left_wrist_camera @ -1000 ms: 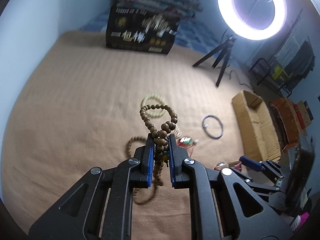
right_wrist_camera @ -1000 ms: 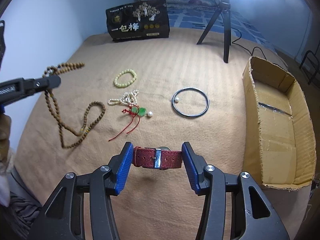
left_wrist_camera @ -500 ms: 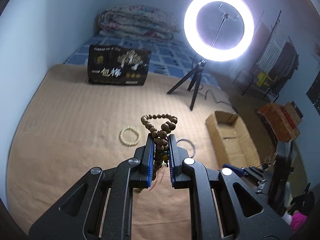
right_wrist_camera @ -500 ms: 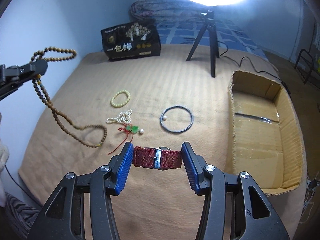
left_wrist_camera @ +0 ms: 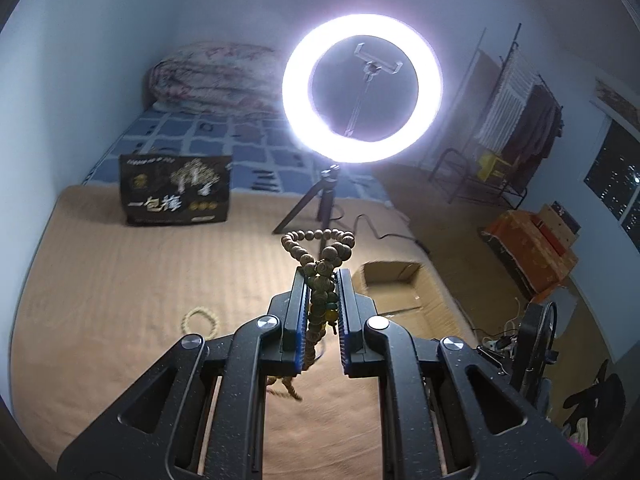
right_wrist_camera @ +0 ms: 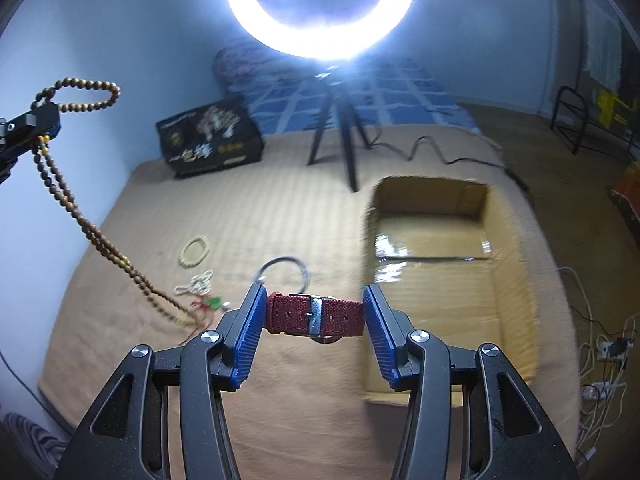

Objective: Organize jewelry
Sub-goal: 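Carry the mala and watch over the cardboard box and release both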

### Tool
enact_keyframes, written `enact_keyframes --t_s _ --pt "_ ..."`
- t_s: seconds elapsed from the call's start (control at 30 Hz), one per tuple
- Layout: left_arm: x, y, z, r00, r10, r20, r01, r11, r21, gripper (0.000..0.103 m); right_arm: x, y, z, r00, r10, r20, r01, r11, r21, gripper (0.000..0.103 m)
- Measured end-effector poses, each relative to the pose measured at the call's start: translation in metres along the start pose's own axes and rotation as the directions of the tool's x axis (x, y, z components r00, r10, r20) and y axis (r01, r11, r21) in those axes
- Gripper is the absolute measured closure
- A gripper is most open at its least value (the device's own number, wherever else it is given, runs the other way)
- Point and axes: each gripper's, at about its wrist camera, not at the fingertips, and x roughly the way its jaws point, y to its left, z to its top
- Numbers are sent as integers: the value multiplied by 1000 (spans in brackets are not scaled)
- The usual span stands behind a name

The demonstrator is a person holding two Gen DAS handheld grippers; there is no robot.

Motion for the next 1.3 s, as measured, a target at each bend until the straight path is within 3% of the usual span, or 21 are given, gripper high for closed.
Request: enact_keyframes --t_s 0.7,1.07,1.17,1.3 --pt "48 -128 28 988 -153 -10 154 982 107 92 -18 -103 -14 992 -125 -8 125 980 152 55" --pt "89 -178 19 984 -170 -58 177 974 142 92 -13 -126 -20 988 -148 -40 153 972 181 55" --pt "103 -184 12 984 -162 -76 172 974 149 92 -10 -132 -23 988 -145 -56 153 969 194 76" --pt "129 -188 -2 984 -133 -114 151 976 159 92 -5 -141 -26 986 -147 -74 159 963 217 76"
